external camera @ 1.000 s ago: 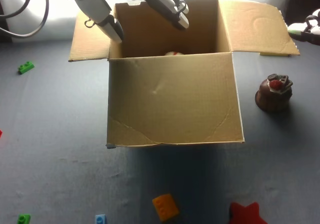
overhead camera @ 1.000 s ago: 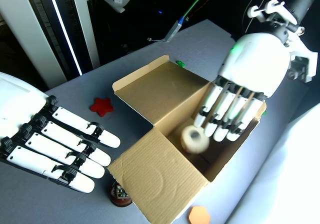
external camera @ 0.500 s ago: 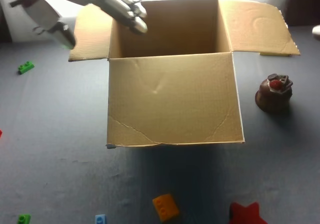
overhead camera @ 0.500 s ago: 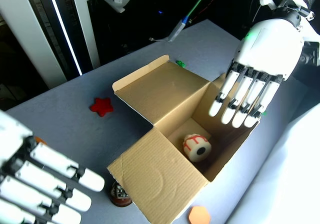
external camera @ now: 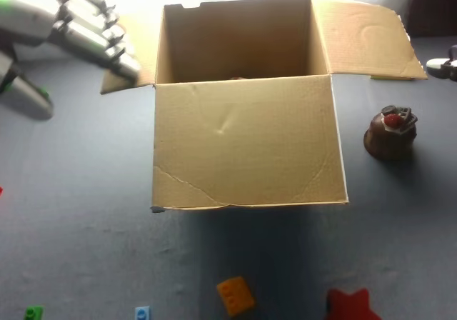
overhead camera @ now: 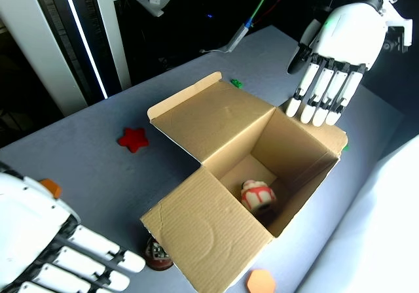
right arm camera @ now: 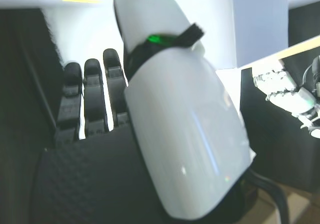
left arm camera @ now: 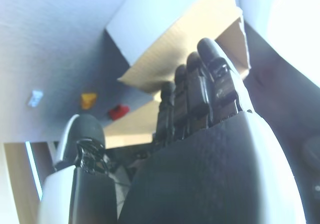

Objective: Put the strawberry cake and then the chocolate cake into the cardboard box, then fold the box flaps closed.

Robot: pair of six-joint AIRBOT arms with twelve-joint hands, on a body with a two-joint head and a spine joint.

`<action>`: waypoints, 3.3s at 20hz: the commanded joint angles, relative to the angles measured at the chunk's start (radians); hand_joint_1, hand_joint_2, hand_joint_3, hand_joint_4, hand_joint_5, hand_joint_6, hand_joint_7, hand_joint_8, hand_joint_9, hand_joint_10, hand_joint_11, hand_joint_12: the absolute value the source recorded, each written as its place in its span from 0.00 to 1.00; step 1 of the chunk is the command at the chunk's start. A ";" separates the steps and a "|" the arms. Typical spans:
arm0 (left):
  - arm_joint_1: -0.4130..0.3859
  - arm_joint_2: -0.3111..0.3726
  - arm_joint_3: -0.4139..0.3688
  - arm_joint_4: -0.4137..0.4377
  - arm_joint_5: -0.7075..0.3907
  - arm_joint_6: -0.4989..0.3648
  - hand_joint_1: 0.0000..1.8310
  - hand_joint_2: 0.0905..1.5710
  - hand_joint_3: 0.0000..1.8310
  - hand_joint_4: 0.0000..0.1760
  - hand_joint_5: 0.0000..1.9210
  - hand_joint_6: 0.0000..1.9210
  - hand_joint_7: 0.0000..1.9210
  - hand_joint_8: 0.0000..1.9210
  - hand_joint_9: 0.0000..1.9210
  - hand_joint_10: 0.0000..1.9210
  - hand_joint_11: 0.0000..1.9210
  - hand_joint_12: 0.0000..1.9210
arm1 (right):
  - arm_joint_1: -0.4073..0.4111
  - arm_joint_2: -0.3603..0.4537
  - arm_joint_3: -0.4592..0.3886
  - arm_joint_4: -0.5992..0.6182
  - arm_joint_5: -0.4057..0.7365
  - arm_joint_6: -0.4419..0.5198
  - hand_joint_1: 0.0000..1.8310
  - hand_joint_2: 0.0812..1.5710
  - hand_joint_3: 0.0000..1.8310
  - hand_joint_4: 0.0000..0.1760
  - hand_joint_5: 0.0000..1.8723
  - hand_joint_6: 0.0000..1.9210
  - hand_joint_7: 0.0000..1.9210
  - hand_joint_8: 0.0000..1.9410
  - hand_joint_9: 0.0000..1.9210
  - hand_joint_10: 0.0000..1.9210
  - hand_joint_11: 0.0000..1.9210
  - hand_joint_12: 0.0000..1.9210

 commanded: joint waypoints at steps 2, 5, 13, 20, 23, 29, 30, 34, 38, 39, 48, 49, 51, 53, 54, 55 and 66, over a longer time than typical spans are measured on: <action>0.008 0.047 -0.025 -0.054 0.024 -0.005 0.00 0.83 0.00 0.14 0.09 0.00 0.11 0.00 0.13 0.01 0.00 0.41 | -0.013 -0.035 0.049 0.051 0.120 -0.005 0.63 0.69 0.00 0.17 0.02 0.00 0.06 0.00 0.04 0.00 0.00 0.11; 0.044 0.114 -0.069 -0.055 0.025 -0.007 0.00 0.82 0.00 0.16 0.08 0.00 0.10 0.00 0.12 0.00 0.00 0.39 | -0.028 -0.113 0.114 0.065 0.121 -0.007 0.64 0.68 0.00 0.16 0.03 0.00 0.07 0.00 0.05 0.00 0.00 0.15; 0.175 0.239 -0.191 -0.182 0.052 0.010 0.00 0.81 0.00 0.08 0.05 0.00 0.07 0.00 0.07 0.00 0.00 0.29 | -0.020 -0.245 0.163 0.065 0.165 -0.054 0.63 0.68 0.00 0.17 0.03 0.01 0.08 0.00 0.05 0.00 0.00 0.16; 0.243 0.243 -0.193 -0.293 0.082 0.053 0.00 0.82 0.00 0.07 0.06 0.01 0.07 0.00 0.07 0.00 0.00 0.29 | -0.030 -0.335 0.230 0.065 0.197 -0.082 0.63 0.68 0.00 0.21 0.02 0.00 0.07 0.00 0.04 0.00 0.00 0.16; 0.252 0.243 -0.213 -0.293 0.090 0.057 0.00 0.82 0.00 0.07 0.06 0.00 0.08 0.00 0.07 0.00 0.00 0.31 | -0.053 -0.354 0.251 0.065 0.207 -0.100 0.63 0.68 0.00 0.21 0.01 0.00 0.07 0.00 0.04 0.00 0.00 0.14; 0.299 0.251 -0.293 -0.277 0.102 0.062 0.00 0.82 0.00 0.11 0.07 0.00 0.08 0.00 0.09 0.01 0.00 0.36 | -0.065 -0.350 0.268 0.066 0.211 -0.102 0.67 0.67 0.00 0.00 0.23 0.07 0.26 0.04 0.23 0.07 0.00 0.61; 0.299 0.252 -0.302 -0.276 0.102 0.062 0.00 0.82 0.00 0.11 0.07 0.00 0.08 0.00 0.09 0.01 0.00 0.36 | -0.065 -0.349 0.268 0.066 0.211 -0.102 0.67 0.67 0.00 0.00 0.23 0.07 0.26 0.04 0.23 0.07 0.00 0.61; 0.279 0.254 -0.327 -0.269 0.104 0.062 0.00 0.82 0.00 0.12 0.07 0.00 0.09 0.00 0.10 0.00 0.00 0.36 | -0.070 -0.350 0.268 0.066 0.211 -0.102 0.62 0.78 0.00 0.00 0.39 0.64 0.36 0.71 0.21 0.72 0.12 0.99; 0.263 0.253 -0.340 -0.243 0.104 0.062 0.00 0.82 0.00 0.14 0.07 0.00 0.09 0.00 0.10 0.00 0.00 0.36 | -0.071 -0.351 0.267 0.066 0.208 -0.102 0.64 0.78 0.00 0.00 0.38 0.64 0.42 0.75 0.25 0.77 0.12 1.00; 0.263 0.253 -0.343 -0.233 0.104 0.062 0.00 0.82 0.00 0.14 0.07 0.00 0.09 0.00 0.10 0.00 0.00 0.37 | -0.067 -0.350 0.267 0.066 0.207 -0.102 0.65 0.76 0.00 0.00 0.41 0.62 0.43 0.72 0.28 0.80 0.14 1.00; 0.243 0.254 -0.350 -0.208 0.104 0.063 0.00 0.82 0.00 0.15 0.07 0.00 0.10 0.00 0.10 0.00 0.00 0.38 | -0.017 -0.139 0.129 0.072 0.203 -0.102 0.73 0.76 0.00 0.00 0.41 0.62 0.45 0.65 0.35 0.82 0.15 1.00; 0.243 0.254 -0.348 -0.208 0.104 0.063 0.00 0.82 0.00 0.15 0.07 0.00 0.10 0.00 0.11 0.00 0.00 0.39 | -0.013 -0.115 0.114 0.074 0.201 -0.102 0.73 0.76 0.00 0.00 0.40 0.61 0.45 0.66 0.35 0.84 0.14 1.00; 0.244 0.253 -0.338 -0.208 0.106 0.066 0.00 0.82 0.00 0.15 0.06 0.00 0.09 0.00 0.10 0.00 0.00 0.38 | 0.016 -0.050 0.079 0.074 0.181 -0.102 0.73 0.76 0.00 0.00 0.39 0.62 0.45 0.67 0.35 0.83 0.15 1.00; 0.249 0.251 -0.328 -0.208 0.111 0.066 0.00 0.82 0.00 0.16 0.06 0.00 0.08 0.00 0.09 0.00 0.00 0.37 | 0.070 0.028 0.031 0.073 0.153 -0.104 0.73 0.76 0.00 0.00 0.40 0.60 0.45 0.67 0.35 0.84 0.15 1.00; 0.249 0.249 -0.324 -0.208 0.114 0.067 0.00 0.82 0.00 0.15 0.07 0.00 0.08 0.00 0.09 0.00 0.00 0.37 | 0.096 0.063 0.008 0.073 0.137 -0.108 0.73 0.75 0.00 0.00 0.41 0.60 0.46 0.65 0.35 0.83 0.15 1.00; 0.249 0.248 -0.321 -0.208 0.119 0.067 0.00 0.82 0.00 0.15 0.07 0.00 0.09 0.00 0.09 0.00 0.00 0.37 | 0.131 0.101 -0.017 0.073 0.119 -0.117 0.73 0.75 0.00 0.00 0.41 0.60 0.46 0.64 0.36 0.83 0.15 1.00; 0.298 0.202 -0.239 -0.324 0.184 0.066 0.00 0.83 0.00 0.16 0.07 0.00 0.09 0.00 0.09 0.00 0.00 0.37 | 0.378 0.132 -0.144 -0.192 0.188 -0.071 0.74 0.76 0.00 0.00 0.40 0.59 0.46 0.67 0.34 0.84 0.15 1.00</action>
